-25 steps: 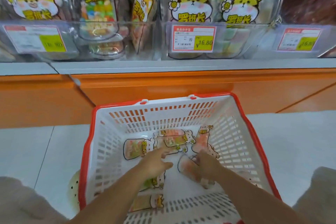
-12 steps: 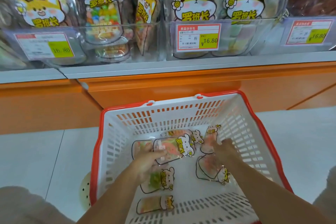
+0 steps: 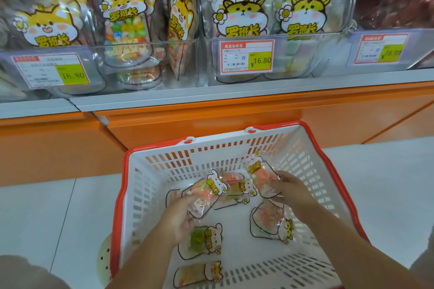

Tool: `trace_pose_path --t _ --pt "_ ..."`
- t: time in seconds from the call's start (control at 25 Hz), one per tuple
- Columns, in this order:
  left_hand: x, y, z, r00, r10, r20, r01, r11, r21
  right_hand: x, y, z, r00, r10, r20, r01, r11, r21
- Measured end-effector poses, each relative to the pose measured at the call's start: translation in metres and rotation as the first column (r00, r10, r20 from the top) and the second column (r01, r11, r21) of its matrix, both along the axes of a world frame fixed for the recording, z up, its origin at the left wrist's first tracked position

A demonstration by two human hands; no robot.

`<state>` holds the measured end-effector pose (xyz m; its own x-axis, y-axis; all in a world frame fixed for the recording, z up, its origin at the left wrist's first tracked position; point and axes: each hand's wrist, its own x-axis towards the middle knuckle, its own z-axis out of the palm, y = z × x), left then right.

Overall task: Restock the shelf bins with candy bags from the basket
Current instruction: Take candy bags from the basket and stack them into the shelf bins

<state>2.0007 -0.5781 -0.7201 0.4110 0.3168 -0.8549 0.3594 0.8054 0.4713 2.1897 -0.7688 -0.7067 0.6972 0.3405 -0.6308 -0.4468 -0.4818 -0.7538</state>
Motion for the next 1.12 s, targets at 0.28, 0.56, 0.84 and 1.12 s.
trace_pose_path --t 0.28,0.56,0.84,1.12 --pt "-0.001 -0.025 0.03 0.984 0.0 0.178 0.026 0.989 -0.146 -0.022 0.006 0.043 0.869 0.433 -0.237 -0.398 0.899 0.184" --pt "-0.004 -0.023 0.015 0.995 0.052 0.086 -0.046 0.997 -0.061 0.002 0.018 -0.023 0.98 0.192 0.044 -0.163 0.917 -0.365" --pt "-0.013 -0.005 -0.009 0.994 0.112 0.015 -0.11 0.99 -0.086 -0.017 -0.016 -0.08 0.53 0.845 -0.077 -0.59 0.302 -0.749" --pt "-0.013 -0.004 -0.015 0.989 0.148 -0.004 -0.147 0.985 -0.092 -0.024 0.001 -0.069 0.701 0.709 0.072 -0.441 0.511 -0.738"
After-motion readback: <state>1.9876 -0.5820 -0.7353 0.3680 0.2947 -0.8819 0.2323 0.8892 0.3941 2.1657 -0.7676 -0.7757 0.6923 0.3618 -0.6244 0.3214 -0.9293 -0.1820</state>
